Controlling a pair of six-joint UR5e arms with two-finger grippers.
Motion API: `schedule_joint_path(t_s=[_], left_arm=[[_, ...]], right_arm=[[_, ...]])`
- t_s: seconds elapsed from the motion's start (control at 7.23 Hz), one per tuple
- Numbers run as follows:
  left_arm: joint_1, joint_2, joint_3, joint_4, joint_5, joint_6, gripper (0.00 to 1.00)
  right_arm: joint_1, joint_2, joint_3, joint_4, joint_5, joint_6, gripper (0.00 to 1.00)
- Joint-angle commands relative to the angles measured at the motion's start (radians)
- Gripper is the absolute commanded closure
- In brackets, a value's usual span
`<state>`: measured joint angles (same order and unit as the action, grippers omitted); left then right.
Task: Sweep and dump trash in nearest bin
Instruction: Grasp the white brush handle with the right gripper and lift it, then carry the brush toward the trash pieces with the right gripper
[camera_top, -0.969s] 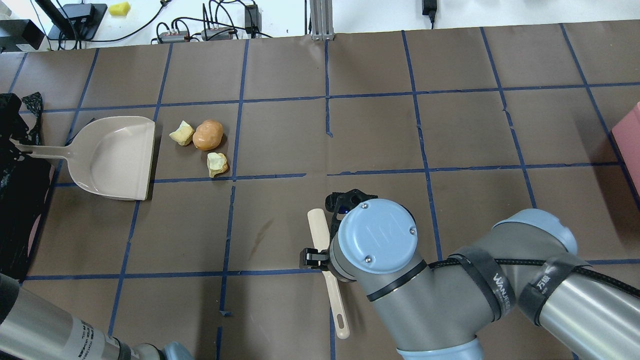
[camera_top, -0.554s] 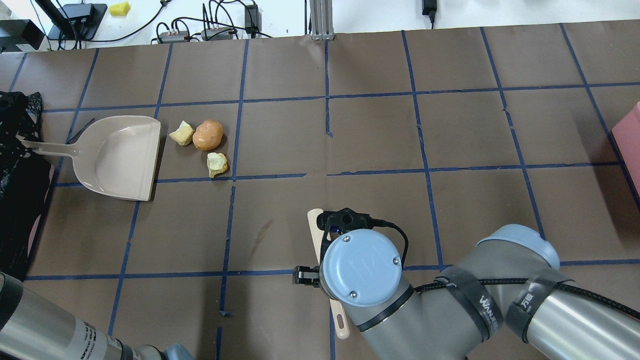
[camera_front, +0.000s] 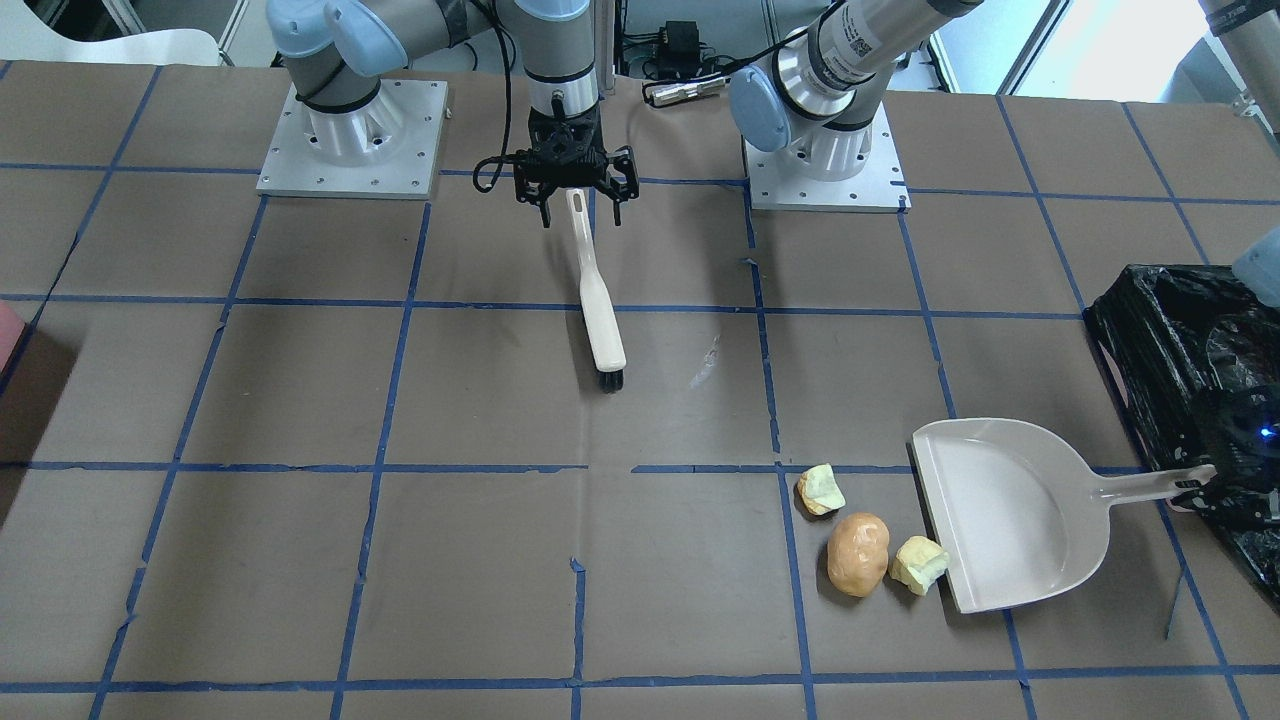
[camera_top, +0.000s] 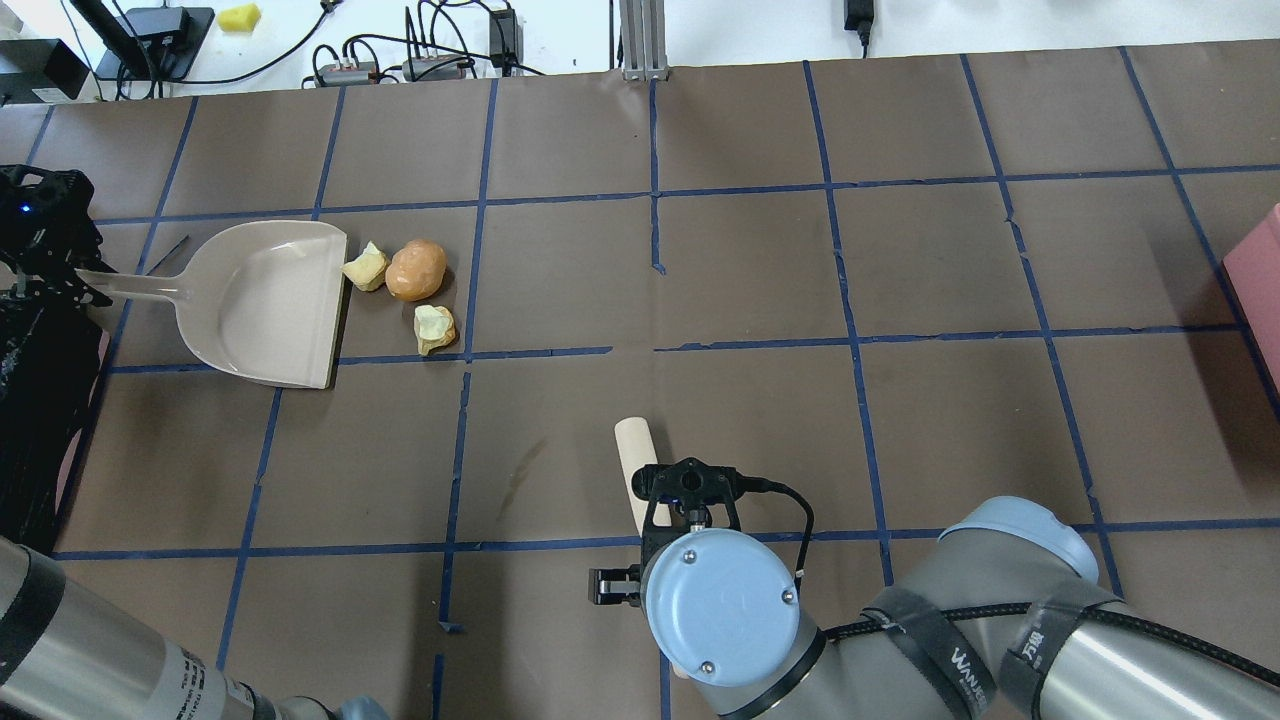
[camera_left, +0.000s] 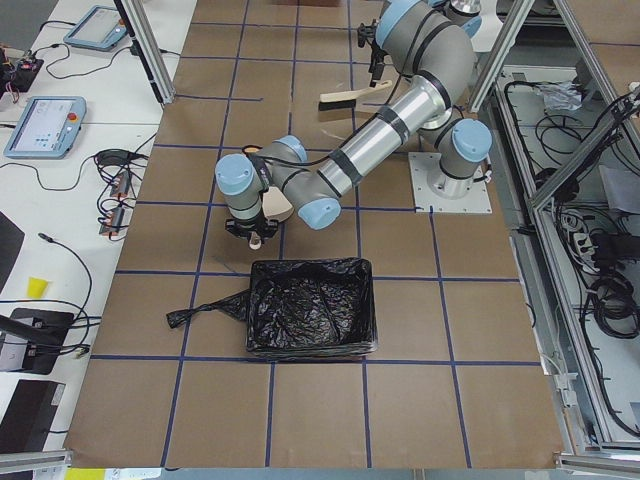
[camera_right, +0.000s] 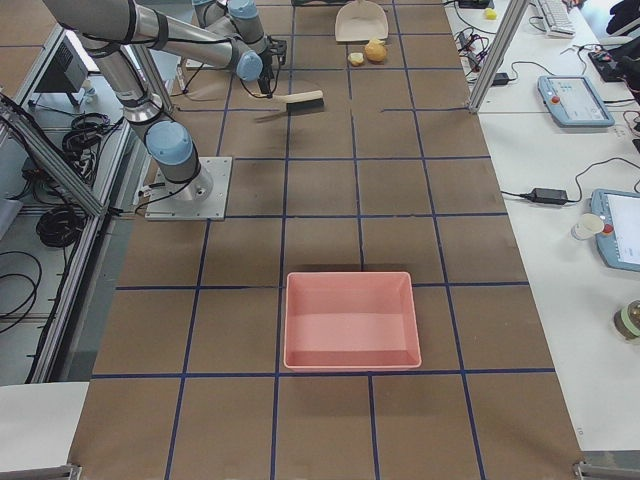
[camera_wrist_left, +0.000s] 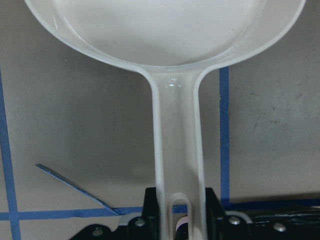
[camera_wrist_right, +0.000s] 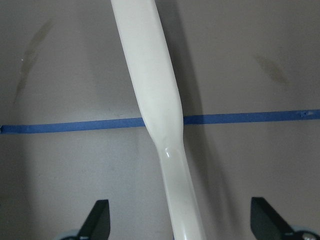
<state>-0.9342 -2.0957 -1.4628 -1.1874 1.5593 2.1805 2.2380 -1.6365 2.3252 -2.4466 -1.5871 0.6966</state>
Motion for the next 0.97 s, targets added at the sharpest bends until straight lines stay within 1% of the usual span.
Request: schedule_joint_path(t_s=[0.0, 0.14, 0.55, 0.83], left_arm=[[-0.002, -0.013, 0.013, 0.002, 0.001, -0.08, 0.98], [-0.002, -0.02, 0.012, 0.005, 0.002, -0.091, 0.98], [-0.014, -0.011, -0.008, 0.003, -0.005, -0.113, 0.98], [-0.021, -0.021, -0.016, 0.008, -0.004, -0.053, 0.98]], right_arm=[[0.031, 0.035, 0.01, -0.049, -0.017, 0.0, 0.01], [0.034, 0.053, 0.01, -0.06, -0.019, 0.0, 0.01], [0.043, 0.053, 0.036, -0.071, -0.024, 0.0, 0.01], [0.046, 0.056, 0.042, -0.072, -0.025, 0.0, 0.01]])
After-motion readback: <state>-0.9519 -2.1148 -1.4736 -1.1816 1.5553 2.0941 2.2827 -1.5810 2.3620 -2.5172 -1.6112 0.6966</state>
